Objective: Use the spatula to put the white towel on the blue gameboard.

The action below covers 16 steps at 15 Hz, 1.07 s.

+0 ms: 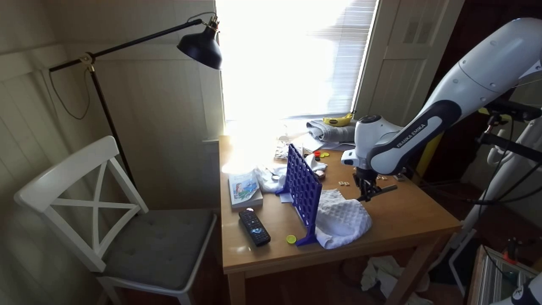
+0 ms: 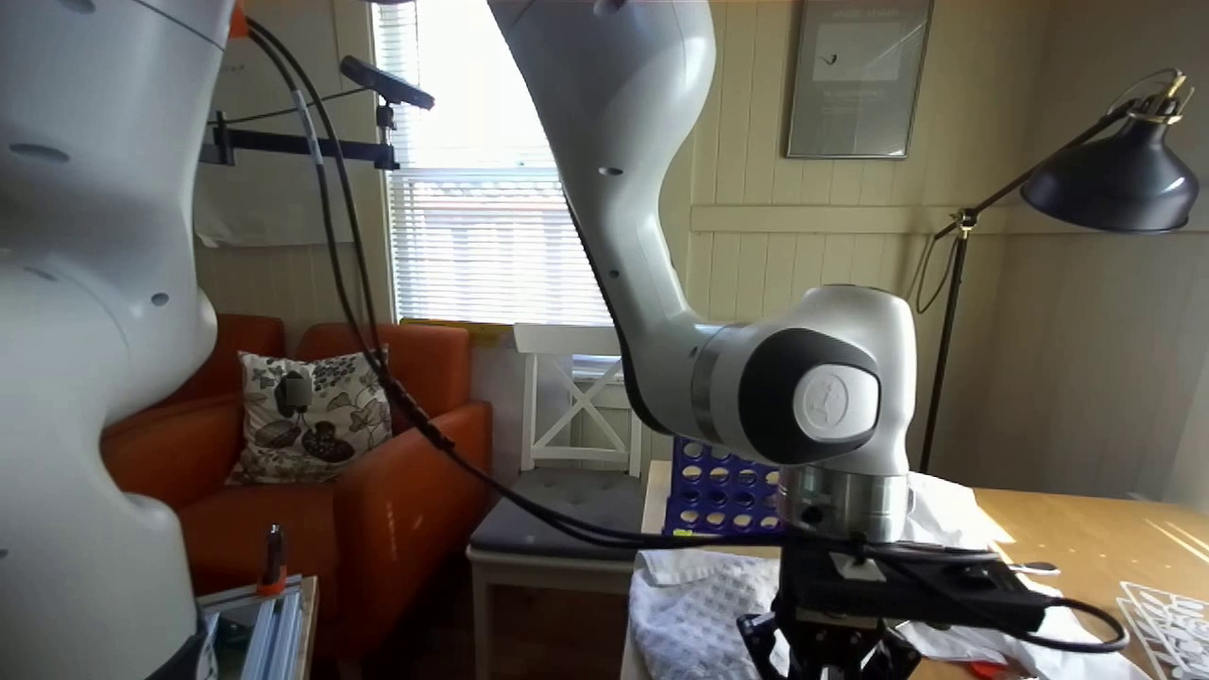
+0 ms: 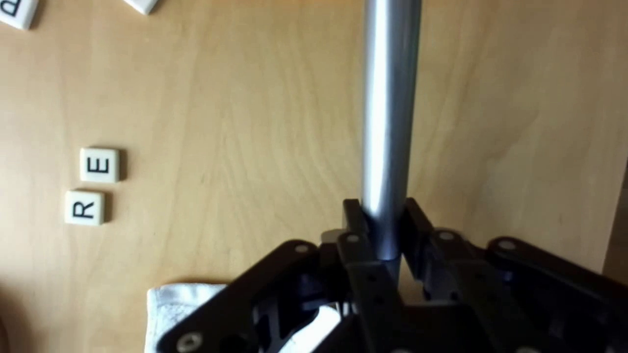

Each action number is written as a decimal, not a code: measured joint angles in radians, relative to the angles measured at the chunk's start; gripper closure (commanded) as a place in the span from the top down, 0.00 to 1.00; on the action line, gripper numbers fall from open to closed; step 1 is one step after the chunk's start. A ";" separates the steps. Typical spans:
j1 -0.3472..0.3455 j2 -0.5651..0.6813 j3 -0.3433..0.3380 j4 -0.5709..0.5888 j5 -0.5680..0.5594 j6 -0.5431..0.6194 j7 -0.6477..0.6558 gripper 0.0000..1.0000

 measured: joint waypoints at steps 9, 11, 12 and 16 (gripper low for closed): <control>-0.042 -0.329 -0.010 -0.206 0.272 0.136 -0.424 0.06; -0.026 -0.423 -0.040 -0.244 0.286 0.135 -0.453 0.06; -0.016 -0.471 -0.057 -0.259 0.286 0.129 -0.454 0.06; 0.002 -0.664 -0.096 -0.282 0.239 0.050 -0.428 0.06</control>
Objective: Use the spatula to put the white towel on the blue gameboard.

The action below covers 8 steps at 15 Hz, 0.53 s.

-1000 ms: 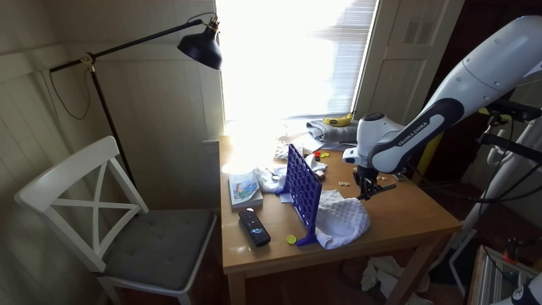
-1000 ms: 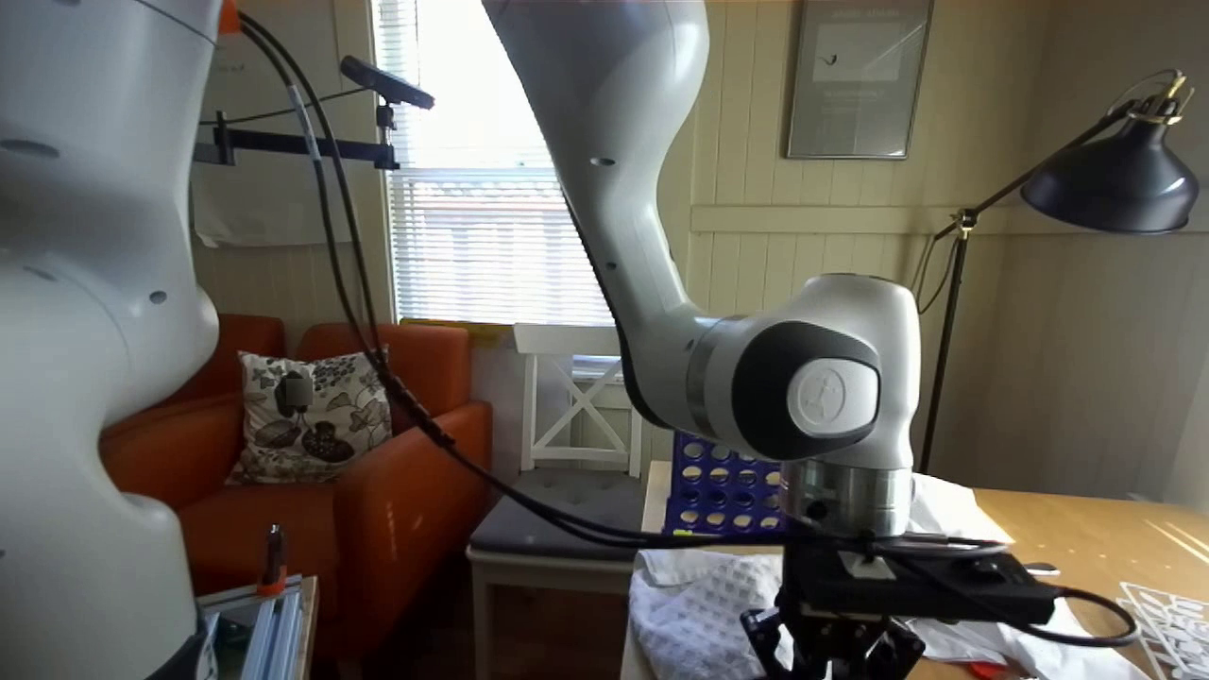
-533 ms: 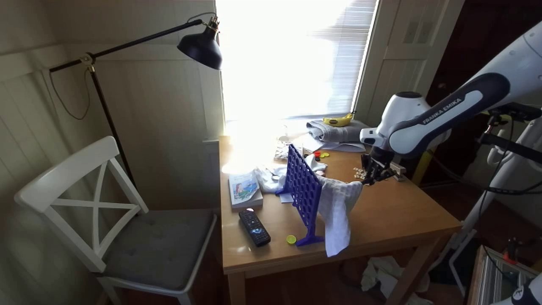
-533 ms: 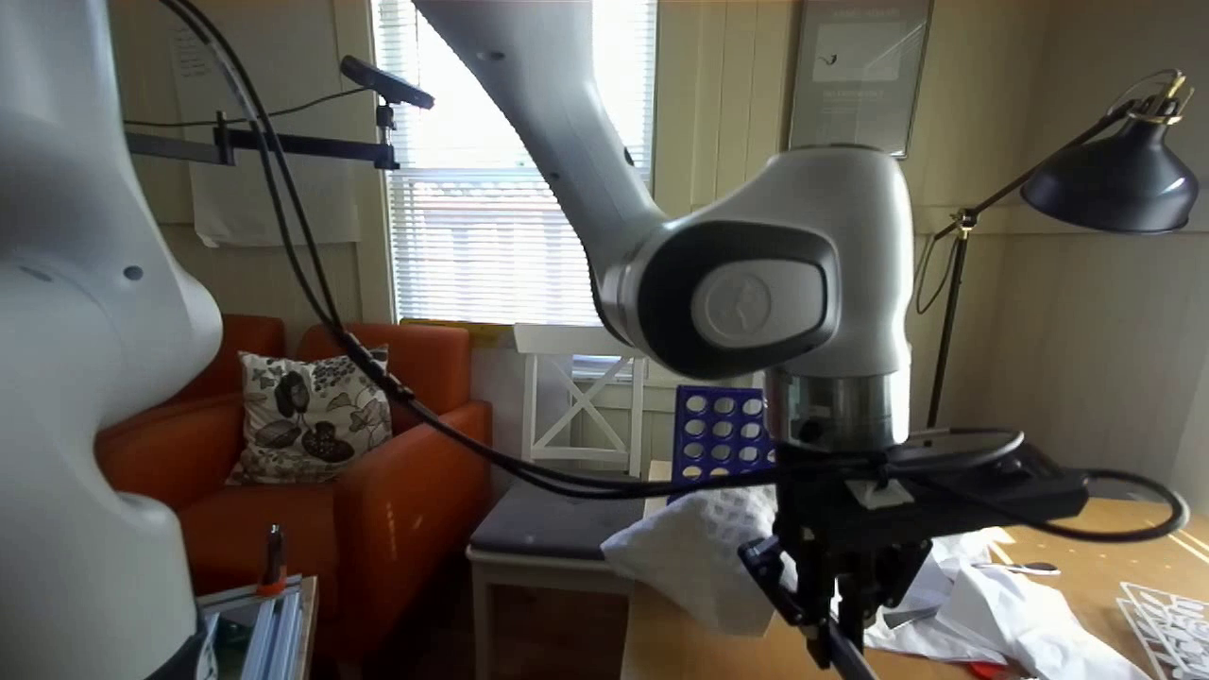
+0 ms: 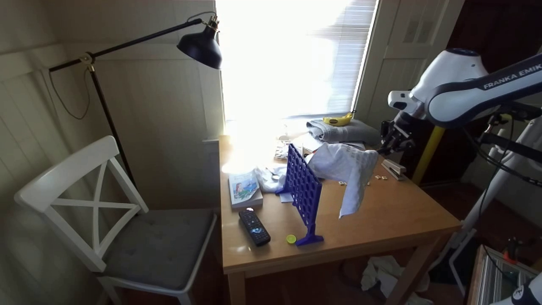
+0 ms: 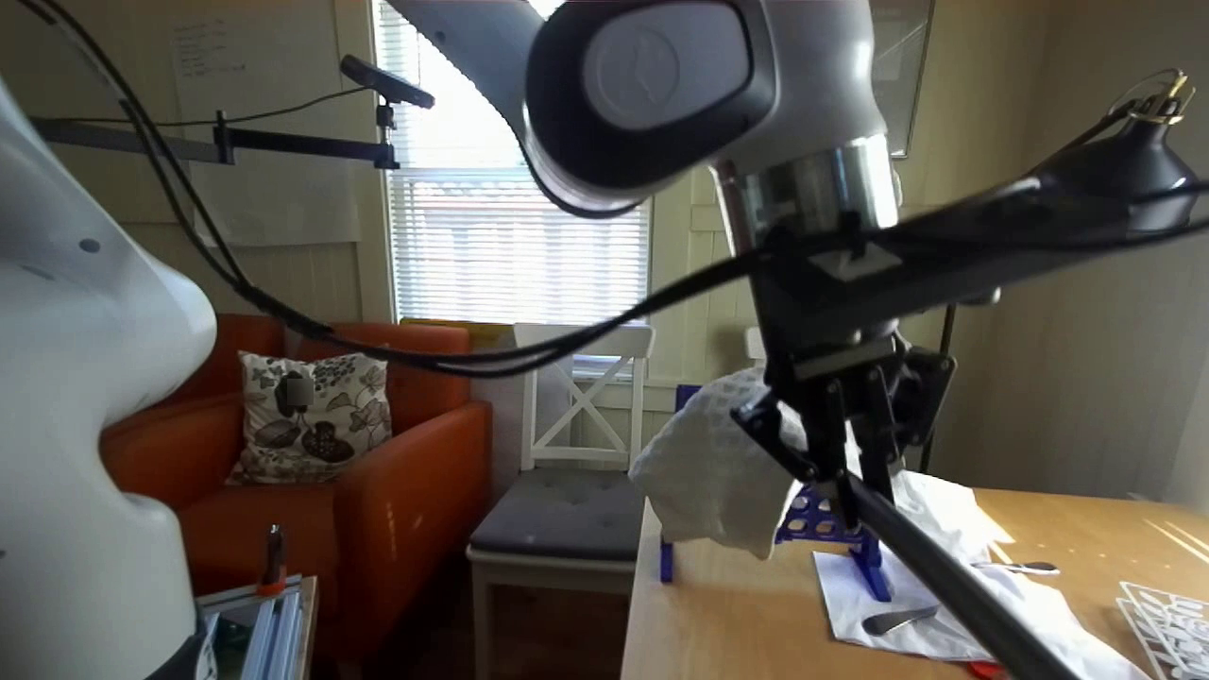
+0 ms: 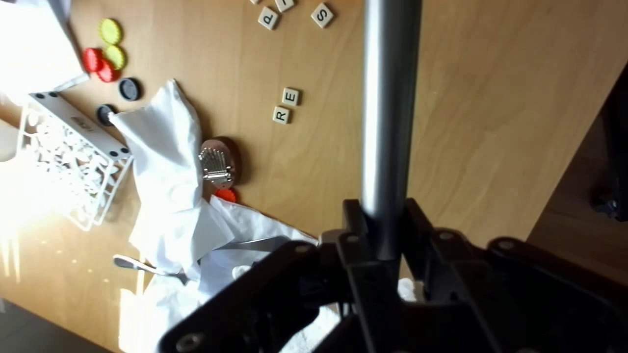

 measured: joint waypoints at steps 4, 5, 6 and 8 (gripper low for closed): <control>0.011 -0.170 0.005 0.021 -0.057 -0.113 0.085 0.06; 0.018 -0.202 0.007 0.035 -0.059 -0.143 0.110 0.06; 0.026 -0.227 0.010 0.055 -0.065 -0.176 0.136 0.22; 0.031 -0.250 0.019 0.088 -0.095 -0.233 0.175 0.22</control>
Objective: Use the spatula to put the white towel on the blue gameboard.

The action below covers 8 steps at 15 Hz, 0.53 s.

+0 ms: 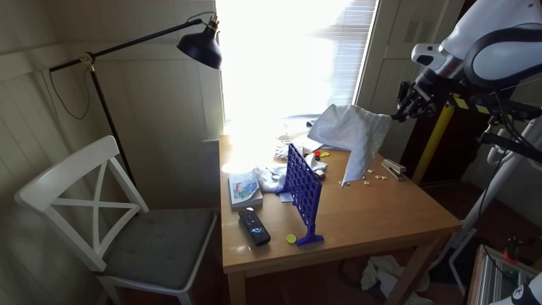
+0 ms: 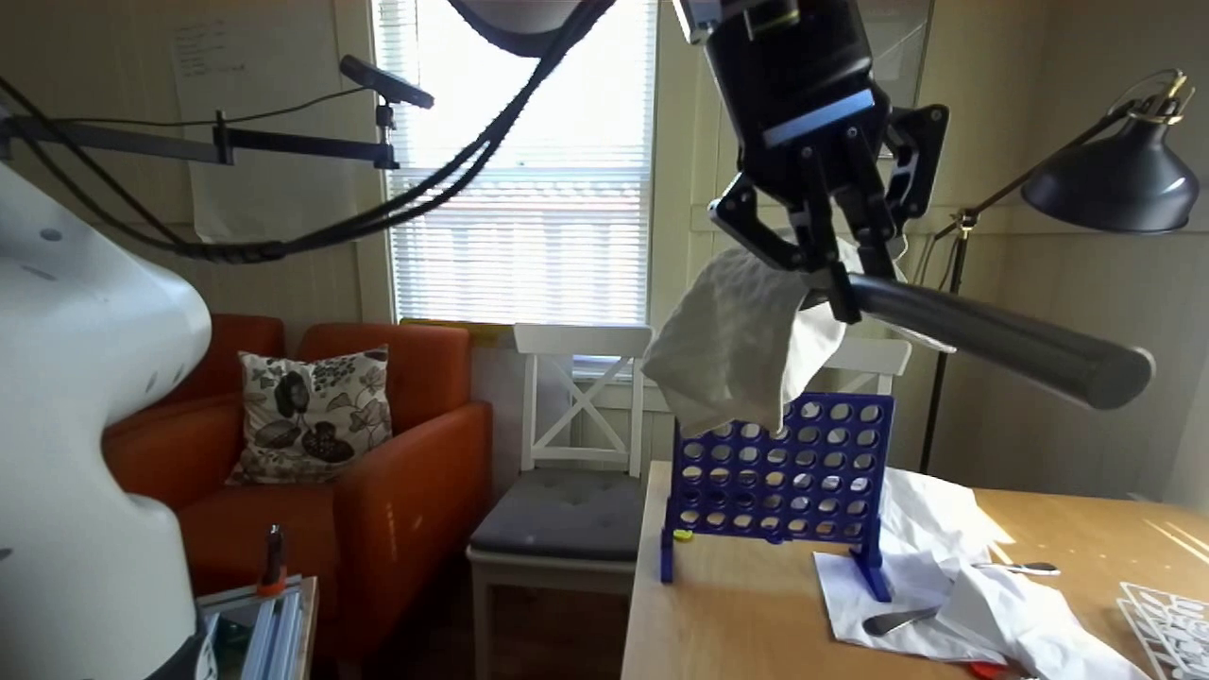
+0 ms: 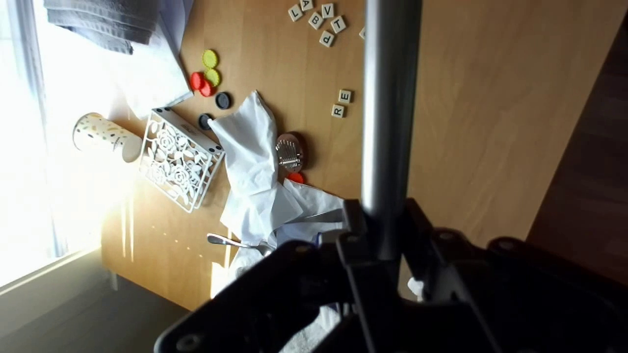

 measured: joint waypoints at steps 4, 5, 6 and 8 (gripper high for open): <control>0.000 0.001 0.003 0.007 -0.008 -0.011 0.011 0.22; 0.000 0.001 0.003 0.007 -0.008 -0.011 0.012 0.06; 0.000 0.001 0.003 0.007 -0.008 -0.011 0.012 0.06; 0.015 0.003 -0.010 0.006 -0.008 -0.011 0.019 0.06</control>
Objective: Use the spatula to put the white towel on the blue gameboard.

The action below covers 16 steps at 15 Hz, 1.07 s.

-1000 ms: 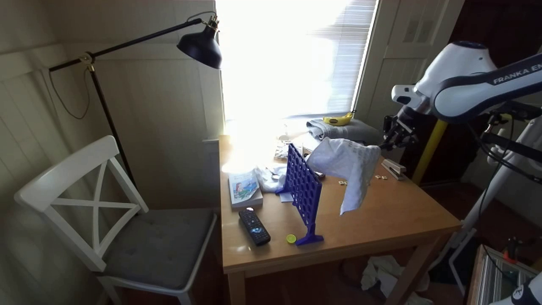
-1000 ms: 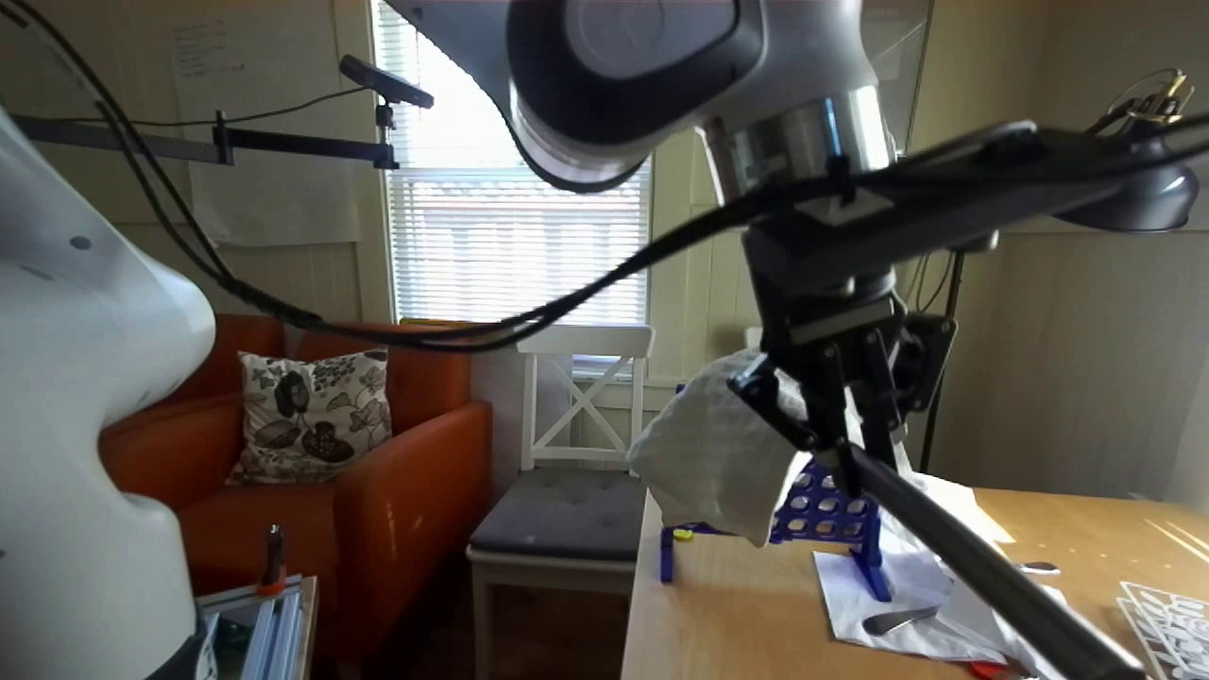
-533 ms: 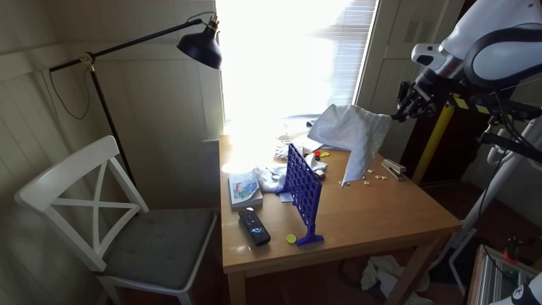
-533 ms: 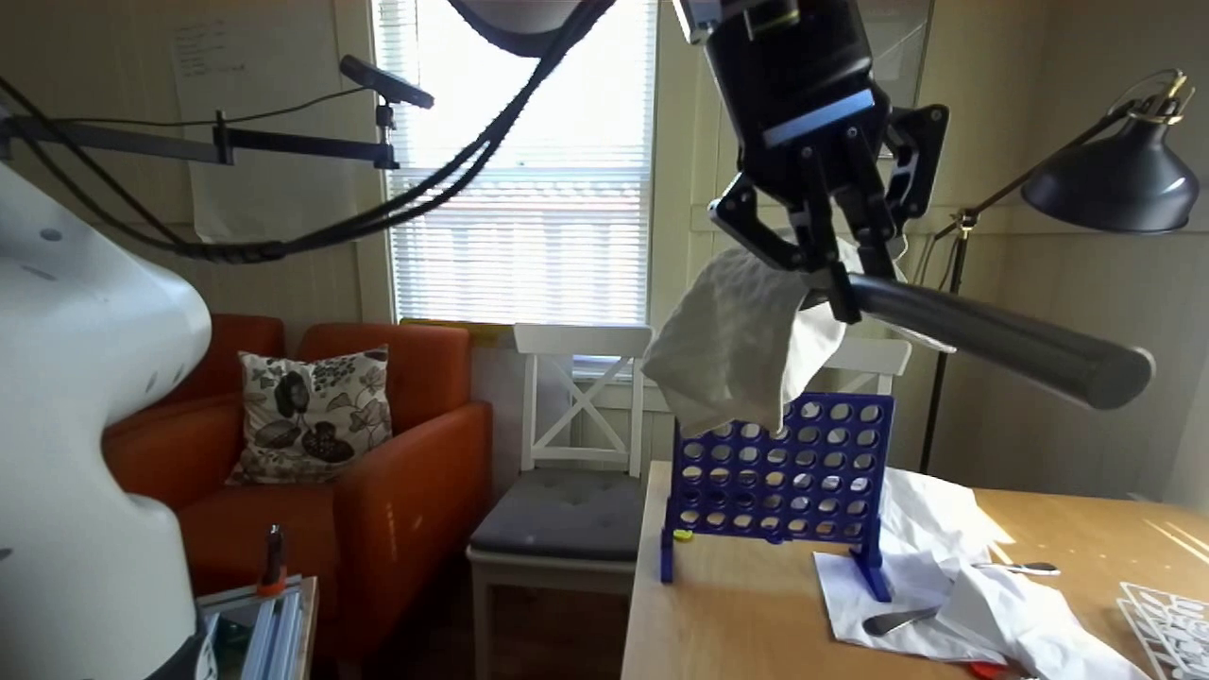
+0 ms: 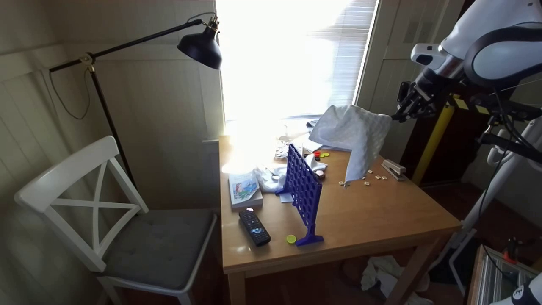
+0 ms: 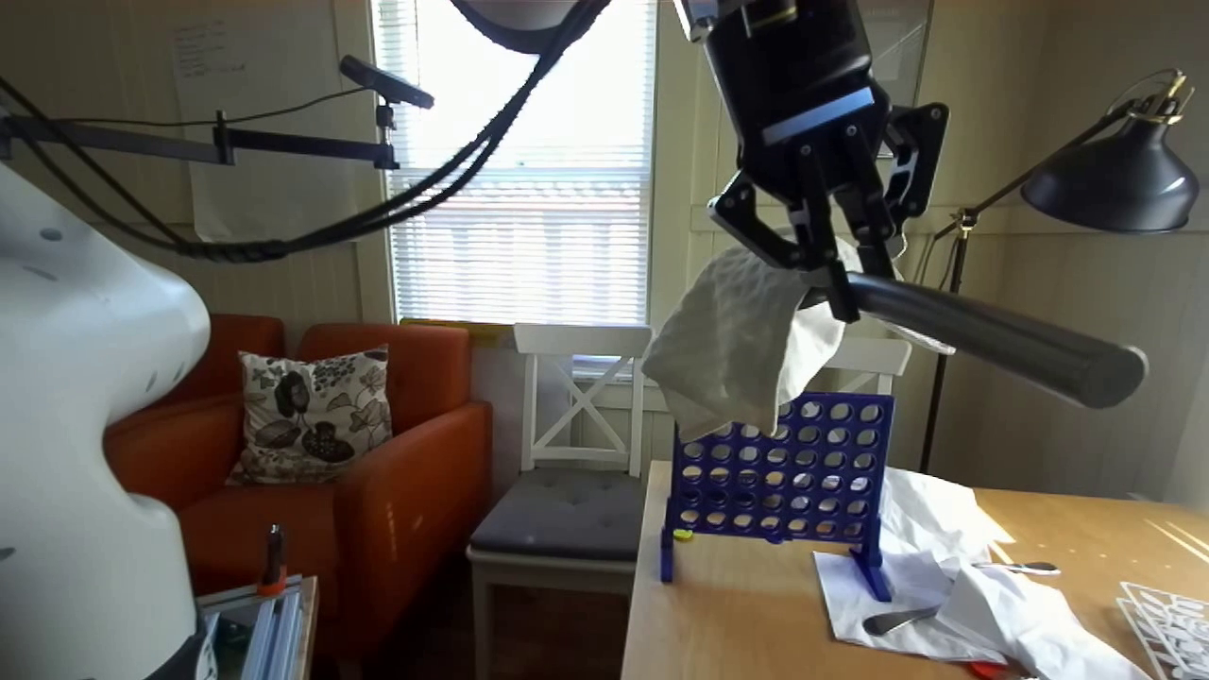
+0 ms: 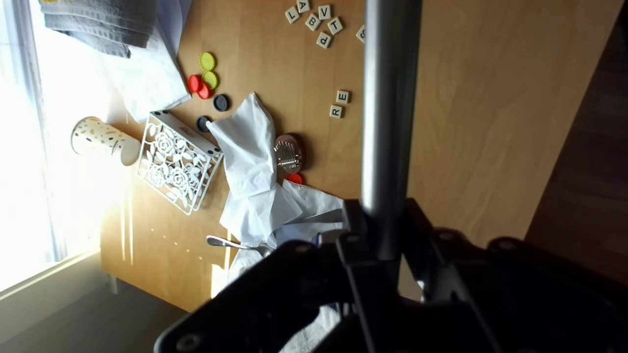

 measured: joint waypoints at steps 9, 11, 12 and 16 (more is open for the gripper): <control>0.138 0.170 -0.035 0.188 0.078 -0.012 0.116 0.06; 0.154 0.233 -0.045 0.281 0.101 -0.058 0.116 0.06; 0.156 0.267 -0.045 0.331 0.112 -0.083 0.116 0.06; 0.171 0.411 -0.037 0.507 0.155 -0.160 0.116 0.06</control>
